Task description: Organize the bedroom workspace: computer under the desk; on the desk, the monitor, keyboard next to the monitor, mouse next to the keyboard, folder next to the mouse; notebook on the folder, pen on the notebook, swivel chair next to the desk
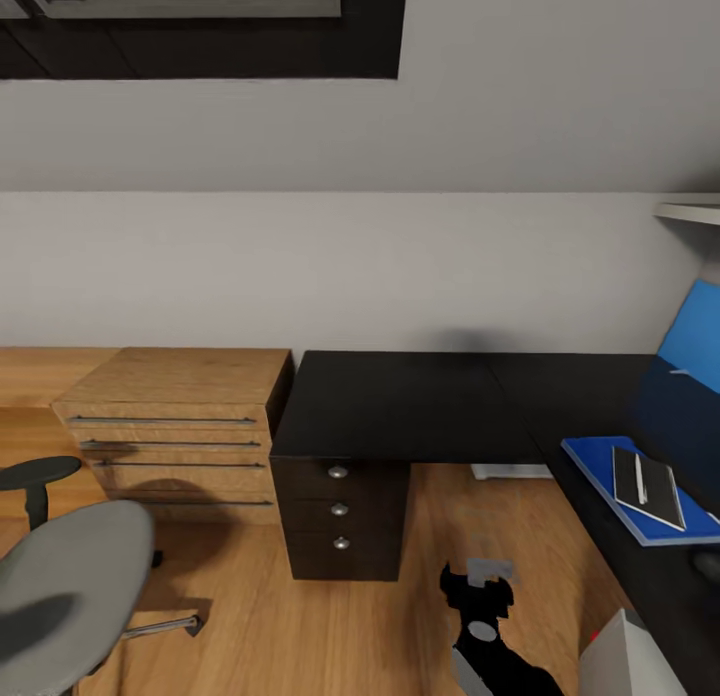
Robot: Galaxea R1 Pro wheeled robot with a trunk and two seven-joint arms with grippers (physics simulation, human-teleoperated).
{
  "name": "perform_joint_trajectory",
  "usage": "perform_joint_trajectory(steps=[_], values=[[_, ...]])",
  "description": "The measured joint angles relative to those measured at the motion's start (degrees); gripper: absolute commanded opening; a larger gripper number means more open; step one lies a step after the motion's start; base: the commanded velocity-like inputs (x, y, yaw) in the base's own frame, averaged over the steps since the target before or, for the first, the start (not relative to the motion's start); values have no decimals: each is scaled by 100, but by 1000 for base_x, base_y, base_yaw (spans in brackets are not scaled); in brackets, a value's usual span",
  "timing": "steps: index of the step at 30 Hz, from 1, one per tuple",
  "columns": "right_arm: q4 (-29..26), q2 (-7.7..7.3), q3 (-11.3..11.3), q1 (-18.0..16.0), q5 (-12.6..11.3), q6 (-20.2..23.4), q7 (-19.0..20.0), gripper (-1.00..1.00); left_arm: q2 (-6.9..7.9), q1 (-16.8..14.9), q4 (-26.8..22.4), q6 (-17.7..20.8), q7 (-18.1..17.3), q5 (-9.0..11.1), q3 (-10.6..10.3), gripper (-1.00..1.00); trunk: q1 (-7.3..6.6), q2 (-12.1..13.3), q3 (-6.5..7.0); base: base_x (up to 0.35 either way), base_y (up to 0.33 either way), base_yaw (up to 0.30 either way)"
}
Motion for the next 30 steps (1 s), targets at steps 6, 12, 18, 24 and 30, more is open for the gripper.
perform_joint_trajectory(steps=[6, 12, 18, 24, 30], values=[[2468, 198, 558, 3, -17, -2632, 570, 100, -531, -581, 1379, 729, -26, 7, 15, 100, -132, 241, 160, 0, 0, 142], [3245, 193, 632, 170, -55, -3253, 1109, 100, -1032, -1377, 3137, 815, -149, -15, 36, 100, -263, 482, 319, 0, 0, 162], [3305, 184, 640, 375, -44, -3954, 1202, 100, -1073, -1544, 3481, 798, -412, -17, 35, 100, -395, 723, 473, 0, 0, 184], [3313, 171, 639, 408, -35, -4192, 1213, 100, -1086, -1567, 3527, 785, -462, -18, 41, 100, -527, 964, 624, 0, 0, 202], [3308, 139, 638, 417, -26, -4378, 1214, 100, -1126, -1570, 3533, 786, -471, -24, 25, 100, -659, 1205, 761, 0, 0, 242]])
